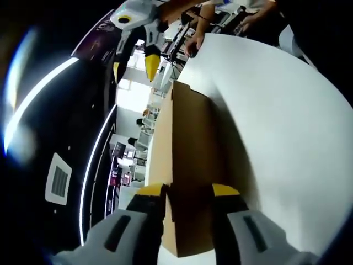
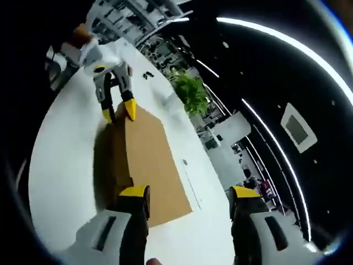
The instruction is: Operate the shoe box by opening the lid, removing the specified soft item, and placing it in the target area until the item is outside and the box remains undamaged.
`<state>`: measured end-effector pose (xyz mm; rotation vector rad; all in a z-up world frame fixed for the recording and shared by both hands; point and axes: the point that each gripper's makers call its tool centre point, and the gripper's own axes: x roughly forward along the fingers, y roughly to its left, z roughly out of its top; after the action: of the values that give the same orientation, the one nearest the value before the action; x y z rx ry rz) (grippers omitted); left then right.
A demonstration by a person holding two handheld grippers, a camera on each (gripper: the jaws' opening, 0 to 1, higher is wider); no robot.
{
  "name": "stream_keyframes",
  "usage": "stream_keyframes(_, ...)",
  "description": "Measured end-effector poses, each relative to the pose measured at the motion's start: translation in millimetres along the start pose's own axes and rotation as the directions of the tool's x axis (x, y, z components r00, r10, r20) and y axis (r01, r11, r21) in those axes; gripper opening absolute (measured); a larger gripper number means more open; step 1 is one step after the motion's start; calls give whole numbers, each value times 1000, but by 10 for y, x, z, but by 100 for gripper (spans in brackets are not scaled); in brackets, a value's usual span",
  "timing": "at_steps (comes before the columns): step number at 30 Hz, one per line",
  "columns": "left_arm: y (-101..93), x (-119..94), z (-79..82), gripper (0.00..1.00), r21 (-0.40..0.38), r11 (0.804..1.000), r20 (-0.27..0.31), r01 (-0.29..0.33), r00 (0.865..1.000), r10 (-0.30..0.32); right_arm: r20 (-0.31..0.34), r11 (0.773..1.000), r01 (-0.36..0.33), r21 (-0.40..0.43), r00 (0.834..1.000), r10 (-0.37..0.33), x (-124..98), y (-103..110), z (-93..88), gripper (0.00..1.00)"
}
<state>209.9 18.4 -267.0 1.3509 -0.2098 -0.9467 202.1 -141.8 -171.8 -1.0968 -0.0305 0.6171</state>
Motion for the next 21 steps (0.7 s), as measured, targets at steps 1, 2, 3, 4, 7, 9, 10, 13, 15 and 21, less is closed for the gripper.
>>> stream_keyframes(1, 0, 2, -5, 31, 1, 1000, 1, 0, 1000, 0, -6, 1000, -12, -25, 1000, 12, 22, 74, 14, 70)
stream_keyframes(2, -1, 3, -8, 31, -2, 1000, 2, -2, 1000, 2, -11, 999, -26, -41, 1000, 25, 41, 154, 24, 73)
stream_keyframes(3, -4, 4, -10, 31, -2, 1000, 2, -3, 1000, 3, -16, 998, -23, -50, 1000, 22, 63, 209, 26, 74)
stream_keyframes(4, -4, 5, -12, 31, -1, 1000, 1, -5, 1000, 5, -37, 998, -10, -63, 999, 8, 89, 272, 8, 74)
stream_keyframes(7, -5, 8, -16, 31, -6, 1000, 1, -8, 1000, 8, -57, 997, -19, -76, 998, 15, 142, 434, -22, 73)
stream_keyframes(9, -4, 9, -17, 31, -9, 1000, 4, -9, 1000, 9, -65, 997, -24, -72, 998, 19, 154, 485, -40, 74)
stream_keyframes(10, -4, 8, -17, 31, -14, 1000, 6, -9, 1000, 9, -66, 997, -27, -75, 998, 22, 186, 565, -46, 75)
stream_keyframes(13, -2, 8, -25, 31, -18, 1000, 15, -9, 1000, 9, -125, 985, 25, -171, 991, -47, 299, 647, -123, 68)
stream_keyframes(15, -3, 7, -24, 31, -20, 1000, 20, -11, 1000, 11, -136, 979, 38, -202, 988, -67, 324, 645, -112, 66)
stream_keyframes(21, -2, 3, -25, 31, -26, 1000, 36, -12, 999, 13, -168, 963, 60, -261, 980, -107, 378, 635, -82, 64)
